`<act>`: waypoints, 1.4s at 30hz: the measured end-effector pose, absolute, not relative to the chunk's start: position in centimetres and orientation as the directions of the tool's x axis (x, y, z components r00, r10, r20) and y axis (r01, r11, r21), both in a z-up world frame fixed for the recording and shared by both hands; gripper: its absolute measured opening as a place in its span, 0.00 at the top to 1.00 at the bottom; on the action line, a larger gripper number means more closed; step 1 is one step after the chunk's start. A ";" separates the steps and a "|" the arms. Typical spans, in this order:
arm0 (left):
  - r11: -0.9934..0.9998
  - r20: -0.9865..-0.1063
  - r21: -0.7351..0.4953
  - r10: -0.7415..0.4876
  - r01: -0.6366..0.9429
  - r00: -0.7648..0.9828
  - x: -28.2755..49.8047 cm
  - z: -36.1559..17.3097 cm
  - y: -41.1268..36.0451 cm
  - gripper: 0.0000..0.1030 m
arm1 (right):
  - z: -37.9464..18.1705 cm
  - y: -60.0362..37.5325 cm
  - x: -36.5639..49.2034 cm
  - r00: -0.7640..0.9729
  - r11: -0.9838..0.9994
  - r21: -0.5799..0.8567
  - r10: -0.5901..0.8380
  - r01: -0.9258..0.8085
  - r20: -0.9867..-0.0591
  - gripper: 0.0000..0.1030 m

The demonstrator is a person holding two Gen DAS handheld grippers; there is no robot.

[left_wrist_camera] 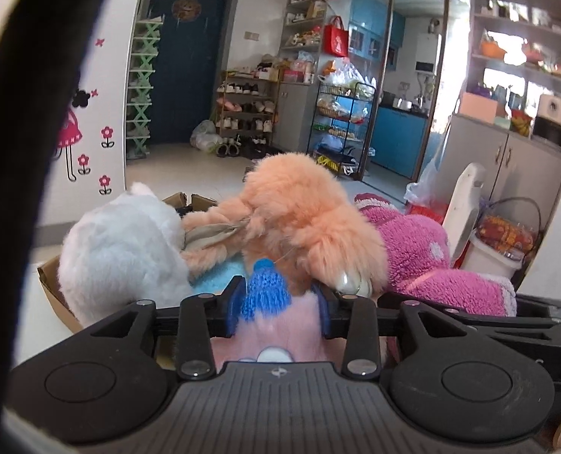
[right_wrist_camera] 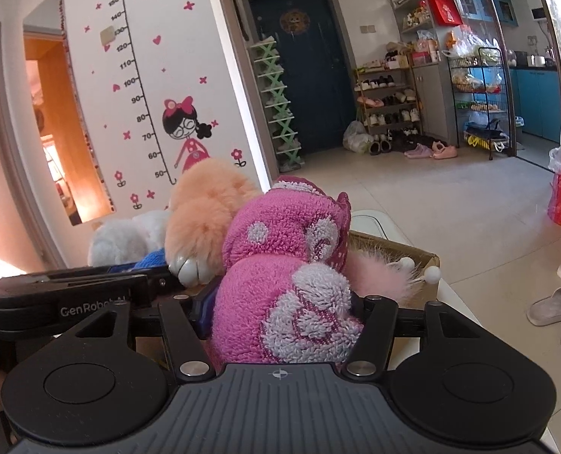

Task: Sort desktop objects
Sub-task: 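Lower both pink items into the box and open both tools, then move both open tools back to the socks on the table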

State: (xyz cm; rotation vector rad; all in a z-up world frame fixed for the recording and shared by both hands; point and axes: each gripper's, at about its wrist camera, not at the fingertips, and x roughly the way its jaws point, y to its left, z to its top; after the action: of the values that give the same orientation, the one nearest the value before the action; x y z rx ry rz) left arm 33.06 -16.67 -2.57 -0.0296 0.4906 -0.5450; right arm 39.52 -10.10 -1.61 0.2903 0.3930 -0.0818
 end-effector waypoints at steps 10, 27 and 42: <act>0.860 -0.409 -0.204 -0.508 0.467 0.758 32.7 -1.7 -15.0 0.54 | -1.5 -9.6 38.9 0.932 0.967 0.217 -0.048 0.133 -0.358 0.32; 0.871 -0.385 -0.254 -0.489 0.420 0.783 32.6 -0.7 -13.4 0.52 | -0.6 -9.1 38.0 0.950 0.975 0.180 -0.074 0.133 -0.304 0.20; 0.881 -0.404 -0.273 -0.470 0.387 0.785 29.6 -0.4 -10.9 0.51 | 0.8 -7.2 35.6 0.969 0.989 0.086 -0.097 0.119 -0.226 0.20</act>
State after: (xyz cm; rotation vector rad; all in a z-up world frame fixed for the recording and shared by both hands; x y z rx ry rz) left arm 29.64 -10.87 -0.44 -0.1791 0.4812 -0.4651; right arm 35.65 -7.18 0.80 0.0995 0.2237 -0.1095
